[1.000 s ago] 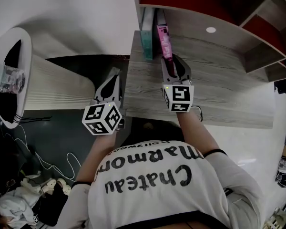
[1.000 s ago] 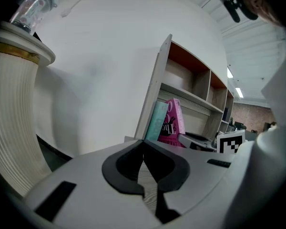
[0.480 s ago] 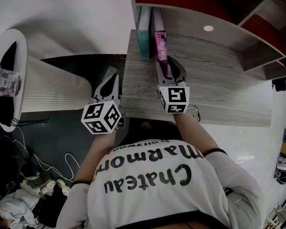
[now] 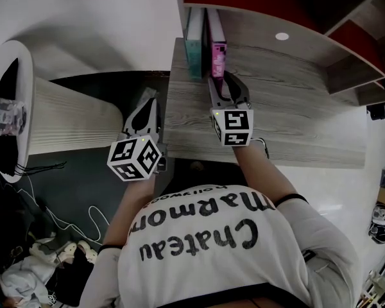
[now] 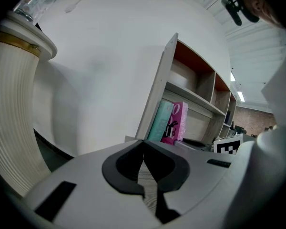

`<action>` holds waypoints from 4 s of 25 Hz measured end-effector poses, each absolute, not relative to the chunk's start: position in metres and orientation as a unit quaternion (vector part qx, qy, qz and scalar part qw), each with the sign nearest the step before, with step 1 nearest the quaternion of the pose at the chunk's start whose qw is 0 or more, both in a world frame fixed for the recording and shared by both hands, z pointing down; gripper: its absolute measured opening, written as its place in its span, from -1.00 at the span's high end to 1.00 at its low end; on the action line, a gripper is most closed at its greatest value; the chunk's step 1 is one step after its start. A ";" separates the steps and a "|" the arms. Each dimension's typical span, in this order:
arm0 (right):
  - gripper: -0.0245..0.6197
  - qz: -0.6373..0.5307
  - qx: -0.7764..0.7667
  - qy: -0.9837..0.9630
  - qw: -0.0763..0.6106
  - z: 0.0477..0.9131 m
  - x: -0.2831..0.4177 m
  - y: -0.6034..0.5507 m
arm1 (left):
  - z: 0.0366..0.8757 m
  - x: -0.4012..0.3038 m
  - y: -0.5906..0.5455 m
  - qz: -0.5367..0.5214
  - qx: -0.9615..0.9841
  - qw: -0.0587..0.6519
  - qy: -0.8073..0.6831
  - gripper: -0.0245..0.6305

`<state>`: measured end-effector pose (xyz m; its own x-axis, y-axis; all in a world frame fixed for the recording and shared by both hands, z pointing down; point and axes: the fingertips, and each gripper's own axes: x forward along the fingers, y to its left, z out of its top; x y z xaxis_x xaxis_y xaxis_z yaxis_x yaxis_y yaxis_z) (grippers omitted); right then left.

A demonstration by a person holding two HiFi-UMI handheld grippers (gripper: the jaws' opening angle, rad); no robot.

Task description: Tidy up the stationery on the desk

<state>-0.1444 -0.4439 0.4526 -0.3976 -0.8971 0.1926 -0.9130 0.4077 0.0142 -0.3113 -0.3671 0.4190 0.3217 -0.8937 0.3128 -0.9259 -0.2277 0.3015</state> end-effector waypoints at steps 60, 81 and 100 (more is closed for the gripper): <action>0.63 -0.006 0.420 -0.869 0.260 0.484 -0.170 -0.458 | 0.420 -0.322 -0.361 -0.025 0.720 0.258 -0.643 0.88; 0.66 -0.004 0.424 -0.869 0.257 0.481 -0.164 -0.479 | 0.421 -0.323 -0.371 -0.027 0.719 0.260 -0.644 0.88; 0.61 0.009 0.438 -0.864 0.248 0.476 -0.164 -0.487 | 0.422 -0.336 -0.374 -0.026 0.721 0.263 -0.641 0.87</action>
<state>-0.1645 -0.4868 0.4755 -0.4924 -0.7528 0.4368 -0.7621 0.6153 0.2014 -0.3355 -0.3735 0.4215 0.1771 -0.9374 0.3000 -0.9102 -0.0401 0.4121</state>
